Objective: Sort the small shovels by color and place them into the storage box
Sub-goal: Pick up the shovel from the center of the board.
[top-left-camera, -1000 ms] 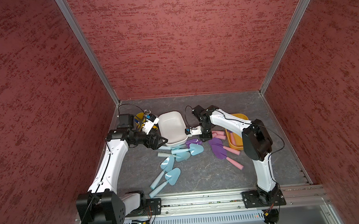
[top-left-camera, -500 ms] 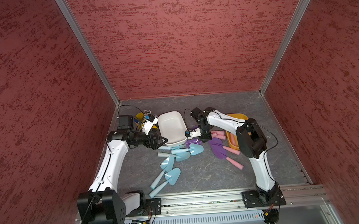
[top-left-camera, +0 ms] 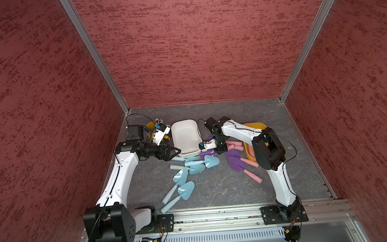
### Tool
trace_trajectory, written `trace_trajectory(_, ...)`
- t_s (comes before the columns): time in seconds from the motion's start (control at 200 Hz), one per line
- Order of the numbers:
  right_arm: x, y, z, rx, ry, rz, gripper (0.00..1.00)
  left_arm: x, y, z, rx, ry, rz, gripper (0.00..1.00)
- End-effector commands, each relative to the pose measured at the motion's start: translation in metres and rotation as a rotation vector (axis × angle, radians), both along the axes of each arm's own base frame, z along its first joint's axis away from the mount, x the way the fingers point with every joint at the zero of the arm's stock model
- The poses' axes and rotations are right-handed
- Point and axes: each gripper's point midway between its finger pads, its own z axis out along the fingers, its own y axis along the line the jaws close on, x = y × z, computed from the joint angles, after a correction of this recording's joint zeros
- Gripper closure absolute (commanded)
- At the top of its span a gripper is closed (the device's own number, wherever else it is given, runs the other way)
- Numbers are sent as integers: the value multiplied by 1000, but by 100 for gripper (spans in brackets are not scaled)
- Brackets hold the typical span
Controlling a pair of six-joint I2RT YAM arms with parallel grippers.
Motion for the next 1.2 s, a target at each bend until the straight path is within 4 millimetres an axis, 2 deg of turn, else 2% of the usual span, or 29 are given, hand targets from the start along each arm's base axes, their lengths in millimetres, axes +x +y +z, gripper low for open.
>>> trace_trajectory(0.0, 2, -2, -18, -50, -11, 23, 76, 2, 0, 3, -22, -14, 2, 0)
trace_trajectory(0.11, 3, -3, -19, -58, -23, 23, 82, 2, 0, 3, -25, -13, 5, 0)
trace_trajectory(0.23, 5, 0, -9, -39, -54, 33, 89, 2, 1, 3, -27, -12, 6, 0)
trace_trajectory(0.556, 4, 6, 35, 25, -138, 62, 100, 3, 1, 4, -30, -14, 10, 0)
trace_trajectory(0.716, -1, 0, 51, 14, -155, 54, 100, 4, 1, 5, -34, -18, 14, 0)
trace_trajectory(0.987, -14, -16, 60, -20, -149, 23, 100, 5, 0, 6, -45, -18, 18, 0)
trace_trajectory(1.197, -24, -19, 73, -7, -137, -14, 100, 5, -3, 8, -62, -14, 14, 0)
